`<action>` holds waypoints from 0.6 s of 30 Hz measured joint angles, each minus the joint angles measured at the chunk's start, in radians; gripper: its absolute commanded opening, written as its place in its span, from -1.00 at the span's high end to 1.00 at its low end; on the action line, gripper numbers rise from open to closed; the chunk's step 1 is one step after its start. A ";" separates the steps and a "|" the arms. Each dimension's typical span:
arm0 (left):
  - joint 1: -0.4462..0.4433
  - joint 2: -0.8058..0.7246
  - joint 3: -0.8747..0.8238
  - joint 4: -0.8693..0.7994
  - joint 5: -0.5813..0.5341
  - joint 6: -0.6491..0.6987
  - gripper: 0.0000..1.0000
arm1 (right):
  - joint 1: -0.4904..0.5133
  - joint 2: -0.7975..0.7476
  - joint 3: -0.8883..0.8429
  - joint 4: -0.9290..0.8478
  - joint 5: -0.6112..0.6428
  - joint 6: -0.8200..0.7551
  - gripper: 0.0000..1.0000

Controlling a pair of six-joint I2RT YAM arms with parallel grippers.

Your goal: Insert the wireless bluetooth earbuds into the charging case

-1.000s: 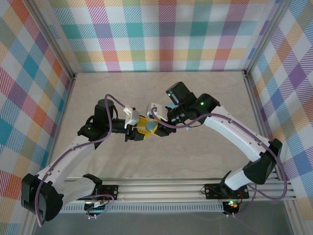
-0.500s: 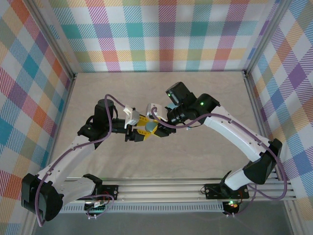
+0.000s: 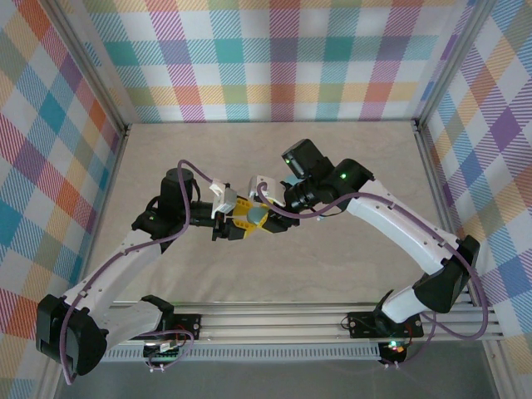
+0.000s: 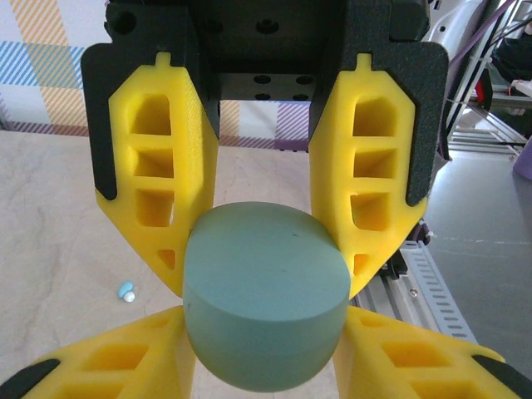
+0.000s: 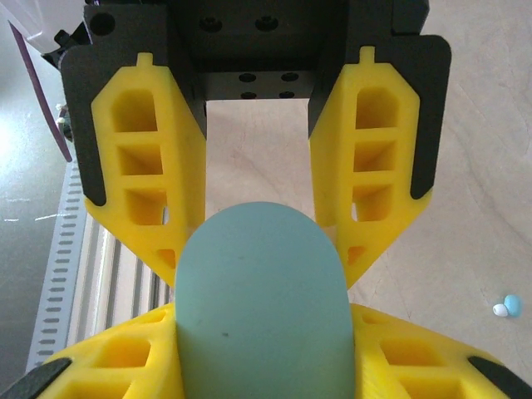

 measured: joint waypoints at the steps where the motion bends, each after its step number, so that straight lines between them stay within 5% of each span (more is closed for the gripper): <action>1: 0.000 0.000 0.000 0.000 0.001 0.000 0.16 | 0.000 0.000 0.000 0.000 0.000 -0.001 0.87; 5: 0.000 0.005 0.002 -0.006 0.004 0.004 0.31 | 0.000 0.000 0.000 -0.005 0.001 -0.004 0.75; 7: 0.000 0.007 0.002 -0.012 0.005 0.005 0.33 | 0.000 0.000 0.000 -0.008 0.005 -0.003 0.40; 11: 0.000 0.007 0.002 -0.013 0.002 0.003 0.44 | 0.000 0.000 -0.002 -0.002 0.013 0.008 0.11; 18: 0.009 0.005 -0.037 0.075 -0.017 -0.089 0.48 | -0.030 -0.028 -0.010 0.047 0.013 0.066 -0.15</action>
